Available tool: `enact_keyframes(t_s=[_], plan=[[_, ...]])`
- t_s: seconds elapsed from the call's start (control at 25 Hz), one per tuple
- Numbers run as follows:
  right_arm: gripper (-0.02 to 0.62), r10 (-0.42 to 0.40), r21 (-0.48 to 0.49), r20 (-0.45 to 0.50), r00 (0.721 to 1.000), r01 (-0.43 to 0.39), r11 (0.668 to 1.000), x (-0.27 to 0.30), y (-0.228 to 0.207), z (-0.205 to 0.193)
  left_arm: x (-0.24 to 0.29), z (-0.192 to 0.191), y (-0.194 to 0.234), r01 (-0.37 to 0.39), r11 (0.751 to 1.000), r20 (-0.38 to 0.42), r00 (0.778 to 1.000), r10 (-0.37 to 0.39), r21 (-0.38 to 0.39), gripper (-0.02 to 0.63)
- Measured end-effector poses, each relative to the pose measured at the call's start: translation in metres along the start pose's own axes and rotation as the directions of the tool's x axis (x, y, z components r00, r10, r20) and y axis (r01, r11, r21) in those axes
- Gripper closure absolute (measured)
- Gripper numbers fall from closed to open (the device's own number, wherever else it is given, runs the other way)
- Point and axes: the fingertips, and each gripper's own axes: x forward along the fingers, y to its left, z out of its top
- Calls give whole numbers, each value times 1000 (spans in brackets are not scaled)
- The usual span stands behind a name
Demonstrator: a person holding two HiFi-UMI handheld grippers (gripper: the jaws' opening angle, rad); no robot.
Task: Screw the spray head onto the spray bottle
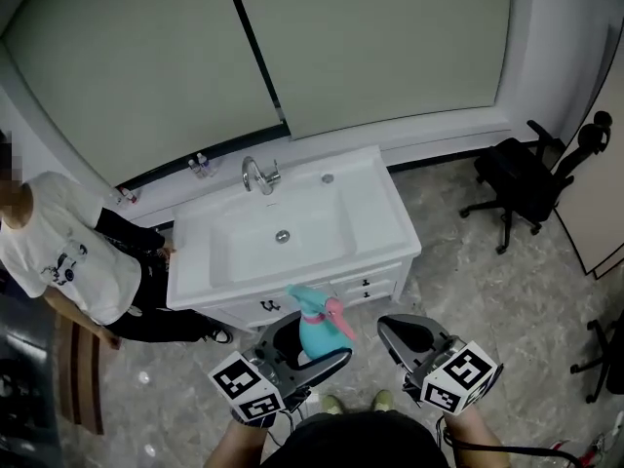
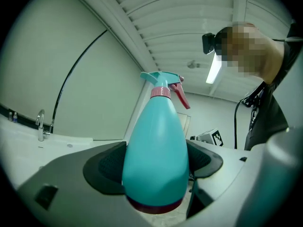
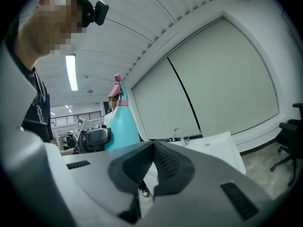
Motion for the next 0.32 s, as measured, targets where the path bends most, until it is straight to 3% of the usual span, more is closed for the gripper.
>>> enact_keyframes(t_s=[0.16,0.32], plan=[[595,-63,17,23,998,63,998,-14,9,2,-4,-4,-9,56,998,-23,998,-56,-6,225],[595,-98,13,24,995,98,995,9,38,-1,-39,4,0,95,995,-22,995,-95,7,225]])
